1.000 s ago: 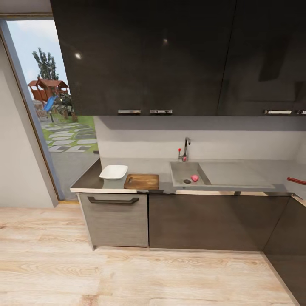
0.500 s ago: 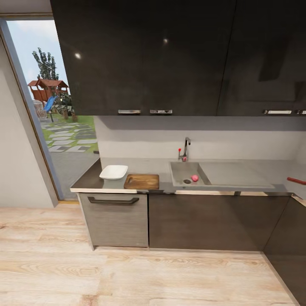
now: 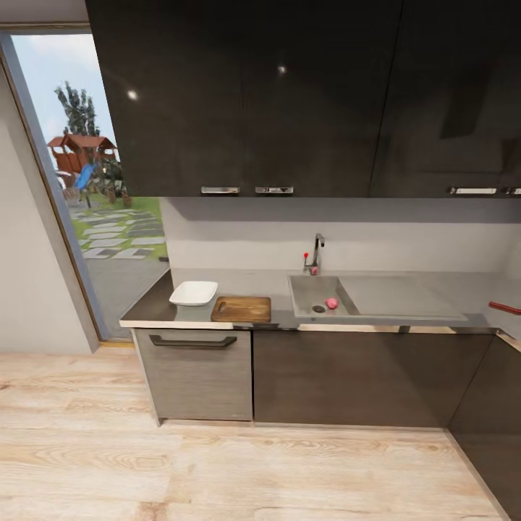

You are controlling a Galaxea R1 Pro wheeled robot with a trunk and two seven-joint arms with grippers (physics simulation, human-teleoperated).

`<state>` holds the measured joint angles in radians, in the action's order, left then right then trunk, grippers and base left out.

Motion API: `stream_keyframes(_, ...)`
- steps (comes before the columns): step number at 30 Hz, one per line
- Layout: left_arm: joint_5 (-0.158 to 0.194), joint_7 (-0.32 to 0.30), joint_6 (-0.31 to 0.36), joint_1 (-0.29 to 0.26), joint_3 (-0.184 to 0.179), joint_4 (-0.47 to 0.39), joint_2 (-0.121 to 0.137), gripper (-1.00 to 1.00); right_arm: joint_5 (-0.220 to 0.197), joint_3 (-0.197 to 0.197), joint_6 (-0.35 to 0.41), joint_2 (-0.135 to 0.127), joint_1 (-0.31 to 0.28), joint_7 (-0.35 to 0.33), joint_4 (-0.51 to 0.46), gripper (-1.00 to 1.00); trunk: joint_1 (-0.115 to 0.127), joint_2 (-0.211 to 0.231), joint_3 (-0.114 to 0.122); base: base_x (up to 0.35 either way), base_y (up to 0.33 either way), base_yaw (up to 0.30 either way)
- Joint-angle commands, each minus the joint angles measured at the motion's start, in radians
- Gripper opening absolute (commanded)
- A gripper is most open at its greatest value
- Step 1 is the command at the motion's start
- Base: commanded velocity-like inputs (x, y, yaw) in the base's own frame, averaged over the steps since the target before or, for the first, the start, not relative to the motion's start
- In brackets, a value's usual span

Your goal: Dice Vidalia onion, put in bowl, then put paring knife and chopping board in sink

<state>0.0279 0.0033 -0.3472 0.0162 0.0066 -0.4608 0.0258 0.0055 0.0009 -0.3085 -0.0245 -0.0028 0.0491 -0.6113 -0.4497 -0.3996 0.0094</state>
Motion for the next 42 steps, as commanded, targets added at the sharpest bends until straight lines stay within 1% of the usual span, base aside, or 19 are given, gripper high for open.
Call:
stream_keyframes(1,0.003,0.001,-0.010,0.001,0.000,-0.001,0.000,1.00,0.001,0.001,-0.003,0.000,0.000,0.003,0.001,1.00,0.000,0.000,0.000,0.000,0.000,0.000)
stream_keyframes(9,0.003,0.002,-0.021,0.001,0.001,0.002,0.000,1.00,0.001,0.002,0.000,0.000,0.000,0.003,0.002,1.00,0.000,0.000,0.000,0.000,0.000,0.000)
stream_keyframes(11,0.004,0.002,-0.021,0.001,0.001,0.004,0.000,1.00,0.001,0.003,0.000,0.000,0.000,0.002,0.070,1.00,0.000,0.000,0.000,0.000,0.000,0.000)
stream_keyframes(12,0.004,0.001,-0.021,0.001,0.001,0.005,0.000,1.00,0.000,0.003,-0.001,0.001,0.000,0.002,0.156,1.00,0.000,0.000,0.000,0.000,0.000,0.000)
stream_keyframes(13,0.004,0.001,-0.021,0.001,0.000,0.005,0.000,1.00,0.000,0.003,-0.001,0.001,0.000,0.002,0.196,1.00,0.000,0.000,0.000,0.000,0.000,0.000)
stream_keyframes(15,0.004,0.000,-0.022,0.001,-0.001,0.005,0.000,1.00,-0.001,0.003,-0.001,0.002,0.000,0.002,0.244,1.00,0.000,0.000,0.000,0.000,0.000,0.000)
stream_keyframes(24,0.004,-0.001,-0.022,0.001,-0.002,0.012,0.000,1.00,-0.003,0.004,0.001,0.009,0.000,0.001,0.352,1.00,0.000,0.000,0.000,0.000,0.000,0.000)
stream_keyframes(28,0.004,-0.002,-0.022,0.001,-0.002,0.013,0.000,1.00,-0.004,0.004,0.002,0.011,0.000,0.000,0.373,1.00,0.000,0.000,0.000,0.000,0.000,0.000)
stream_keyframes(42,0.004,-0.001,-0.023,0.001,0.000,0.024,-0.001,1.00,-0.004,0.004,0.002,0.011,0.000,0.000,0.381,1.00,0.000,0.000,0.000,0.000,0.000,0.000)
